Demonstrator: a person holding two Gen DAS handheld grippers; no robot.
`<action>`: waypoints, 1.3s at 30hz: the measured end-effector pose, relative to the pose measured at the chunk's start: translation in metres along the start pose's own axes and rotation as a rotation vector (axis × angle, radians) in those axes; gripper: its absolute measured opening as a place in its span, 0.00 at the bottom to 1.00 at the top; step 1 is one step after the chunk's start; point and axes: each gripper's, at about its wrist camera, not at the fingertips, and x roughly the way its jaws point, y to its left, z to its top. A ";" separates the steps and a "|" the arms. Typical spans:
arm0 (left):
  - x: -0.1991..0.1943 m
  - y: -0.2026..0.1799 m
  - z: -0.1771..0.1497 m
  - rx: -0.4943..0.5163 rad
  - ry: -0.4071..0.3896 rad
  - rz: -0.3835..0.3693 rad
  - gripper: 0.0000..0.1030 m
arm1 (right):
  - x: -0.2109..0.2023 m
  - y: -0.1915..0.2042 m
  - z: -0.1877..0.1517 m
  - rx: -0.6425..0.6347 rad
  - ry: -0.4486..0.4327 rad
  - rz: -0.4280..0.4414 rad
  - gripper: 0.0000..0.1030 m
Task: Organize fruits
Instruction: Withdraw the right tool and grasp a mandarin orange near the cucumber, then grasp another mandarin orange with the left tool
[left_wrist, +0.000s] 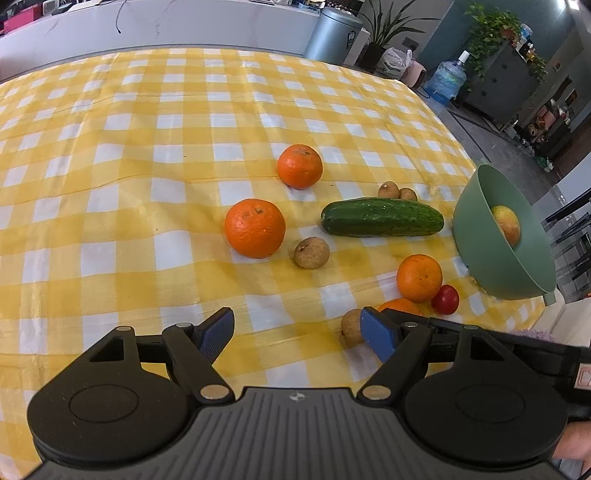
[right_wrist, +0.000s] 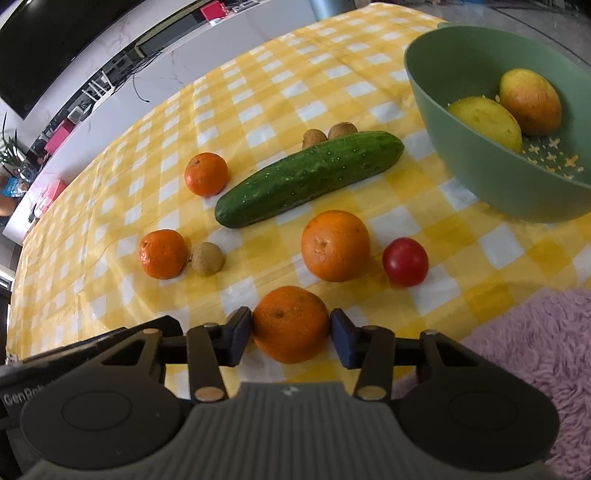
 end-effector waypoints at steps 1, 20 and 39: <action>0.000 0.000 0.000 -0.002 -0.001 0.002 0.88 | 0.000 0.000 0.000 -0.005 -0.004 -0.001 0.43; -0.007 0.012 0.003 -0.029 -0.095 0.065 0.88 | 0.009 0.002 0.006 -0.018 -0.008 -0.078 0.44; 0.014 0.020 0.010 -0.049 -0.316 0.074 0.88 | 0.009 -0.005 0.005 0.012 -0.002 0.004 0.42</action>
